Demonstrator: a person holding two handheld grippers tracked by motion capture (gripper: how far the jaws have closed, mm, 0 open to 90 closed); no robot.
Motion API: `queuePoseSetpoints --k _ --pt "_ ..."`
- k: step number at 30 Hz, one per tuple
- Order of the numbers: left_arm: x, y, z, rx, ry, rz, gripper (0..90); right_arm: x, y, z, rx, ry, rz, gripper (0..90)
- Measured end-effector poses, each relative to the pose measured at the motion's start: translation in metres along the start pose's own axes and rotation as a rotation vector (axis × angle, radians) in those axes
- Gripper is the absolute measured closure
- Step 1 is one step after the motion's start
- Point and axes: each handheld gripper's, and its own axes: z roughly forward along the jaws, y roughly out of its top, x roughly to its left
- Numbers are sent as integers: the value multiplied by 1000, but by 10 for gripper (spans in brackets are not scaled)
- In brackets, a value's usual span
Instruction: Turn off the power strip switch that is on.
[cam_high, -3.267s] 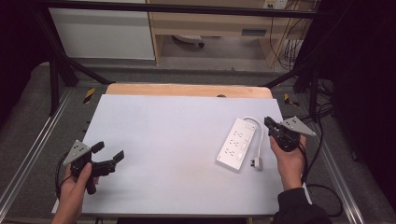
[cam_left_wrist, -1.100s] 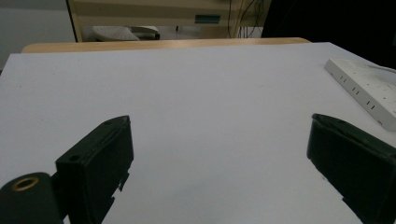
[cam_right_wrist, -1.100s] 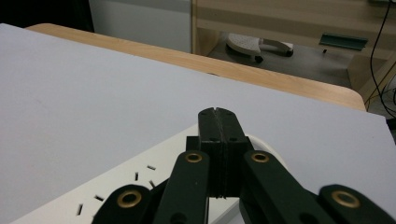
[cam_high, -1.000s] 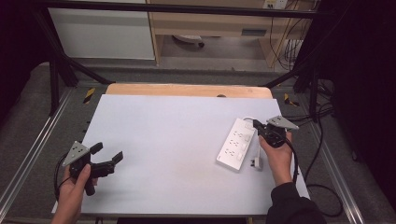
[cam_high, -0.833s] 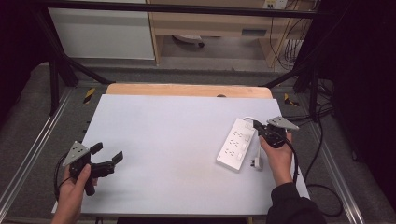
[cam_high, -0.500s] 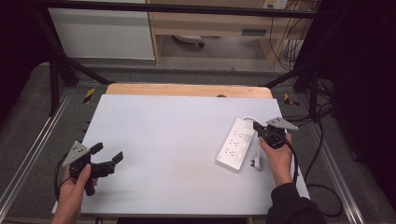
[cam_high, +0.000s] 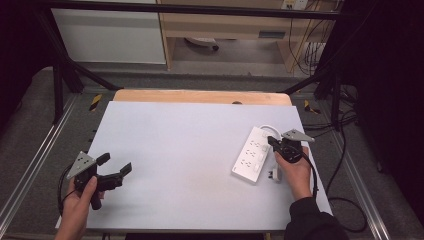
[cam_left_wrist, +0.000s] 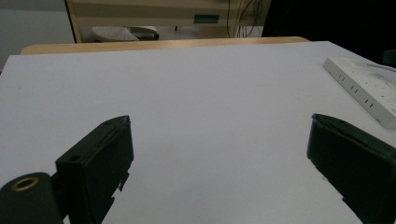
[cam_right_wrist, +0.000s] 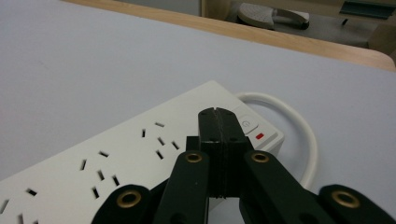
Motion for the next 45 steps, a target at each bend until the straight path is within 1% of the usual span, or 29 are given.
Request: queuePoseSetpoints --k 4,10,16,25,29,45 --pt "-1 0 -1 -1 -1 2 70 3 -3 0 13 11 -6 900" --pt "-1 0 -1 2 -4 4 70 5 -6 0 20 27 2 900" --pt "-1 0 -1 3 -4 7 70 8 -7 1 31 39 -7 900" --pt "-2 0 -2 -2 -5 10 70 9 -10 -1 37 41 -11 900" --pt "-2 0 -2 -1 -5 10 70 11 -10 -3 42 51 -10 900" --pt "-3 0 -2 -4 -5 12 70 13 -11 -1 57 52 -18 900"
